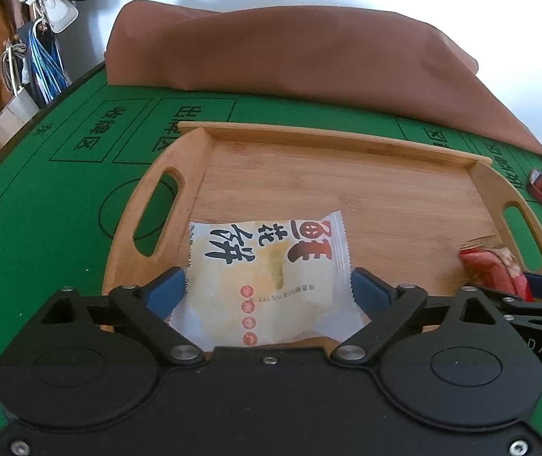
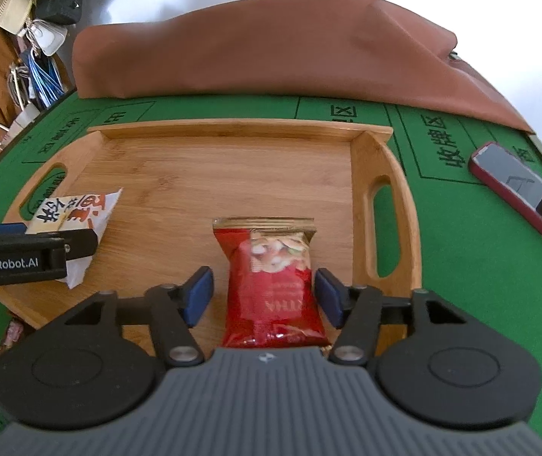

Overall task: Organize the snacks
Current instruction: 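Carry the bread bag and chip bag onto the wooden tray and release both, then move both tools back toward the remaining snack pile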

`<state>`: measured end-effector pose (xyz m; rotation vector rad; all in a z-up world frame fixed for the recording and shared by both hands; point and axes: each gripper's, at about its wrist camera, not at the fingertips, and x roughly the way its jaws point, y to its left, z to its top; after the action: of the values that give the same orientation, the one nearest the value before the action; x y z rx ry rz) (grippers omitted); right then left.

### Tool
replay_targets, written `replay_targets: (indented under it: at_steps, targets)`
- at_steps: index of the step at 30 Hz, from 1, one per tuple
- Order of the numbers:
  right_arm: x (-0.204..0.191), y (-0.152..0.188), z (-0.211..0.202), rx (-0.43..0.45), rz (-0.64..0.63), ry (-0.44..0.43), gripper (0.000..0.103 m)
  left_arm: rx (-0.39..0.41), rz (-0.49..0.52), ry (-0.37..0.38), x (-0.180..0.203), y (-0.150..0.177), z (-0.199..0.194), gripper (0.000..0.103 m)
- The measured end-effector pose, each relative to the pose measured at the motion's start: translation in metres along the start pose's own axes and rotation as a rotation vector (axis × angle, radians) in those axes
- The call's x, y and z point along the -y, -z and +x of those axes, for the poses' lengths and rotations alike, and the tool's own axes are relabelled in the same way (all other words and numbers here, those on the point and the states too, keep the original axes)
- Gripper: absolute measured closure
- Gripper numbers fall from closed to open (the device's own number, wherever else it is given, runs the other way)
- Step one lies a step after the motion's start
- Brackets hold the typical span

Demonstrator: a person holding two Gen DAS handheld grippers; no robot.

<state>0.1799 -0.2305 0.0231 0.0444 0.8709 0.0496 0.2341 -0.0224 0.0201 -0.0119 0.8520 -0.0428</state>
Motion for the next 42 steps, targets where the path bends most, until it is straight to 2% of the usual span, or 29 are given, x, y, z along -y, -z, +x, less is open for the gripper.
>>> replay_targets:
  at_steps: [8,19,26,30,34,42]
  targets:
    - [0.003,0.005,-0.010,0.014,0.001,-0.019,0.018,0.034,0.024,0.011,0.003,0.006,-0.020,0.000]
    - [0.012,0.018,-0.049,0.078,-0.005,-0.074,0.013,0.091,0.045,0.049,0.000,0.029,-0.062,0.000]
    - [0.012,0.042,-0.079,0.128,-0.063,-0.077,0.013,0.141,0.064,0.057,-0.008,0.052,-0.086,0.000]
    - [0.012,0.060,-0.092,0.141,-0.088,-0.085,0.013,0.130,0.053,0.073,-0.020,0.066,-0.088,0.000]
    - [0.015,0.077,-0.102,0.150,-0.077,-0.096,0.013,0.139,0.040,0.058,-0.031,0.079,-0.092,0.000]
    - [0.015,0.104,-0.110,0.165,-0.100,-0.052,0.013,0.145,0.068,0.074,-0.036,0.111,-0.108,0.000]
